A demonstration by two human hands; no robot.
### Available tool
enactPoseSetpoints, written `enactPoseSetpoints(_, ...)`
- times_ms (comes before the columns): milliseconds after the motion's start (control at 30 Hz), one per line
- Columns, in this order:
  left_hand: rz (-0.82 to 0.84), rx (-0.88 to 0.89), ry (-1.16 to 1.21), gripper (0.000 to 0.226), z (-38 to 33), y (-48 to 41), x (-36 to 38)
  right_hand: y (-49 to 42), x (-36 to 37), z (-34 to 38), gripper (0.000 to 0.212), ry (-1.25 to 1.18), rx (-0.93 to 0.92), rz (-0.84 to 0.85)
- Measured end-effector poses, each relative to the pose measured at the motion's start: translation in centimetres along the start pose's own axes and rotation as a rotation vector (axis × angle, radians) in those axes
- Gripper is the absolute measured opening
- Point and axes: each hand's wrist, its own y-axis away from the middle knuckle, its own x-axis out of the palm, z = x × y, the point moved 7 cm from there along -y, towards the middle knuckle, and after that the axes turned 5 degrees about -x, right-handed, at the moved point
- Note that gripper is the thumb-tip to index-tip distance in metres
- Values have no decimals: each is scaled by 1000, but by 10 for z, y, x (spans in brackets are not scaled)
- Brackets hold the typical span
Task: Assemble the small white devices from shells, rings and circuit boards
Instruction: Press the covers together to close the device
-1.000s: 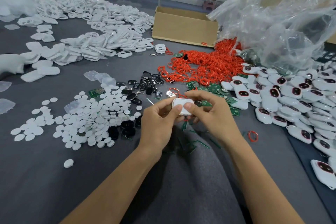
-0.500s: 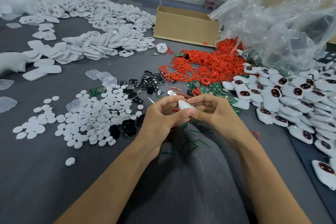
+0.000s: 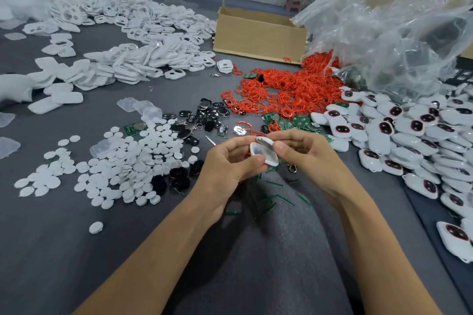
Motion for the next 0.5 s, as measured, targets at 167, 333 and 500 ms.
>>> enactPoseSetpoints(167,-12,-26,-13,30,1,1,1,0,0,-4,22,1,48,-33)
enactPoseSetpoints(333,-29,-33,-34,31,0,2,0,1,3,-14,22,-73,171,-2)
enactPoseSetpoints(500,-44,-47,-53,29,1,2,-1,3,8,-21,26,-366,291,-15)
